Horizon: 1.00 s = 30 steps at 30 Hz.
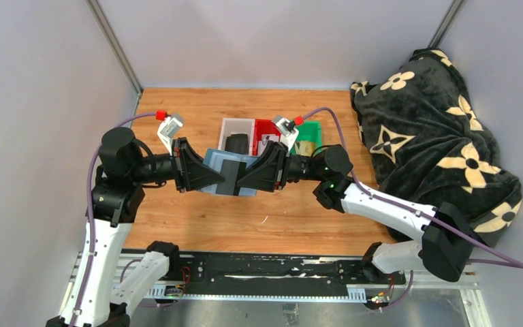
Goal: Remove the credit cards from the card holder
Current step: Remove the credit card from the card holder, then place the credit card in the storage box.
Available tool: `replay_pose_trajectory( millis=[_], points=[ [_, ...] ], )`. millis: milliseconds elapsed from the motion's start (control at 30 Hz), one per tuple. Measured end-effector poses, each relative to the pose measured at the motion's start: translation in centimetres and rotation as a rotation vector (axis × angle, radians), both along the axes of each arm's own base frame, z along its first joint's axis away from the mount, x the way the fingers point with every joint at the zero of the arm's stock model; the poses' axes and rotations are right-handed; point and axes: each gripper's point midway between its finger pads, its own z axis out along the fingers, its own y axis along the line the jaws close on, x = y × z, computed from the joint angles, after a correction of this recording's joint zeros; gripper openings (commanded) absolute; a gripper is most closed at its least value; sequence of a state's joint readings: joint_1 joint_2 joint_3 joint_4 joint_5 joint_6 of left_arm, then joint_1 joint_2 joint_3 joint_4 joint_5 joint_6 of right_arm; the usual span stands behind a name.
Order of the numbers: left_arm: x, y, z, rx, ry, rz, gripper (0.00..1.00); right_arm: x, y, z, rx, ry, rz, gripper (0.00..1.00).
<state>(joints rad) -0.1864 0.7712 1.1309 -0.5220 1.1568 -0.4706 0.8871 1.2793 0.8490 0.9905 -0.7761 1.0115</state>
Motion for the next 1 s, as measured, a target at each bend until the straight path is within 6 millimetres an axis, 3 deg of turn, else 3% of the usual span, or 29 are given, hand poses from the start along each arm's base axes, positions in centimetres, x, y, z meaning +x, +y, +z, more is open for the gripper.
replay_pose_trajectory(
  millis=[133,200,400,600,700,867,1000],
  points=[
    [0.1,0.0,0.0,0.002,-0.007,0.004,0.0,0.0,0.1,0.2,0.007,0.009,0.007,0.06],
    [0.1,0.0,0.0,0.003,-0.009,0.005,0.0,0.2,0.1,0.1,0.003,0.015,0.007,0.0],
    [0.2,0.1,-0.1,0.008,-0.017,0.016,0.0,0.7,-0.5,-0.4,-0.01,0.017,-0.015,0.0],
    [1.0,0.4,-0.5,0.022,-0.028,0.046,0.0,2.6,-3.7,-1.2,-0.043,0.022,-0.108,0.0],
    [1.1,0.5,-0.9,0.035,-0.02,0.051,0.0,4.6,-5.7,-1.1,-0.06,0.019,-0.191,0.0],
    [0.9,0.7,-0.9,0.055,-0.035,0.053,0.0,9.9,-9.4,-2.2,-0.155,0.056,-0.388,0.0],
    [0.7,0.7,-0.8,0.058,-0.047,0.05,0.0,14.1,-10.6,-3.7,-0.241,0.095,-0.493,0.0]
  ],
)
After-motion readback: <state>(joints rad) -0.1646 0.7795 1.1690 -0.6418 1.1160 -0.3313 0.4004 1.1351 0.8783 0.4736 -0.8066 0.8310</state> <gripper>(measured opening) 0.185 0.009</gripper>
